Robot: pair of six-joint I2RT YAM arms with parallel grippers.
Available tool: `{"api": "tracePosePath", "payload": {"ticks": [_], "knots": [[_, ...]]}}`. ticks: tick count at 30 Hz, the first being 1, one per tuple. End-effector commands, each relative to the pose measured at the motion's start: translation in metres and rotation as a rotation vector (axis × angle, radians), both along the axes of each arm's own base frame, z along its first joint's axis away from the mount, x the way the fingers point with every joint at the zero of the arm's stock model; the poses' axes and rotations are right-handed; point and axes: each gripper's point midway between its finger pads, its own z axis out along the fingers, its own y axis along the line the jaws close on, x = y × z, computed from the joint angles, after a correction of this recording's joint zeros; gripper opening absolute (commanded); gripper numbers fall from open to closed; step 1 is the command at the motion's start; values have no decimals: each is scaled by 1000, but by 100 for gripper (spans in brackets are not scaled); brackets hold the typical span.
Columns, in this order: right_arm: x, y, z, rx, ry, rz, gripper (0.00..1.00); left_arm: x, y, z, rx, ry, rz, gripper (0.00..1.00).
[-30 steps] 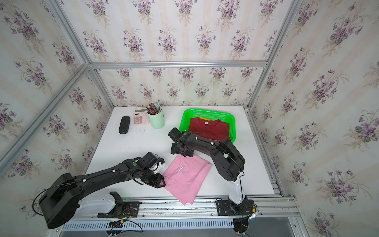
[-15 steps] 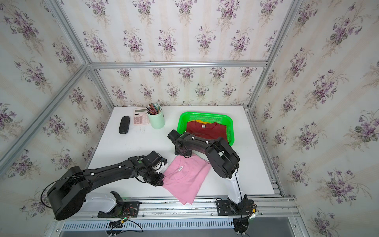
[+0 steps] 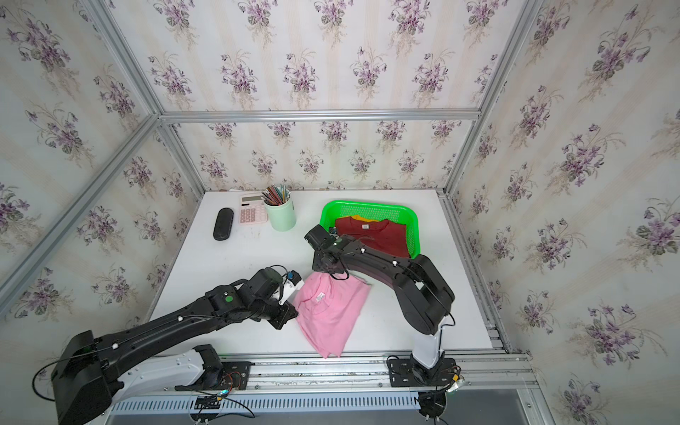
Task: Put the folded t-shirts into the basket
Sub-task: Pick up the T-shirt from the center of the board.
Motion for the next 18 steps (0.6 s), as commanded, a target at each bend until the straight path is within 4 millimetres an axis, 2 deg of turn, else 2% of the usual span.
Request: {"api": "tracePosePath", "payload": {"ticks": [1,6,14,18], "knots": [[7,-3,27,81,-85,-74,0,13,7,19,20,-130,17,0],[4,-14,54,142,-142,-128,0,17,-3,56,-1,-190,-8,0],[8,-40,113,209,-259,-266,0,15,-27,95,64,-292,-181,0],[6,-54,133,231,-286,-345,0,21,-32,115,113,-356,-234,0]]}}
